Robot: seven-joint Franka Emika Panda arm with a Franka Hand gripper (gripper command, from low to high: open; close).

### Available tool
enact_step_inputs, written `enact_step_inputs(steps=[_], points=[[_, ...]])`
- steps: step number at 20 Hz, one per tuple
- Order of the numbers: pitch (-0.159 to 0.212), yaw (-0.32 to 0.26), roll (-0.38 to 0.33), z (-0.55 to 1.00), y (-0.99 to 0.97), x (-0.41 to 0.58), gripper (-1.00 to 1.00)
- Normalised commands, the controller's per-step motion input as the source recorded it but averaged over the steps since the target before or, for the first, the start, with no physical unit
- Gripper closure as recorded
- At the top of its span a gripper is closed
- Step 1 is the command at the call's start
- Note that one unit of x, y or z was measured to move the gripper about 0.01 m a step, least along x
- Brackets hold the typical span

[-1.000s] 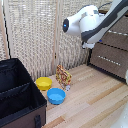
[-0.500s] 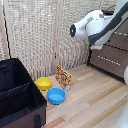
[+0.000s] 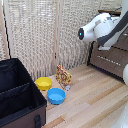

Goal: With caution, bring your gripper towards the upper drawer's hold. Grasp the drawer hold tightly with your gripper tool. Pull the drawer in your direction to reveal the contents of the top drawer.

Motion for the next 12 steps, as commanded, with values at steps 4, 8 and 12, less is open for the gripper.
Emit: enact_step_inputs(steps=[4,8,12], points=[[0.0,0.0,0.008,0.0,-0.18,0.0,1.0],[0.0,0.003,0.008,0.0,-0.1,-0.016,1.0],[0.0,0.032,0.0,0.0,0.05,-0.005,1.0]])
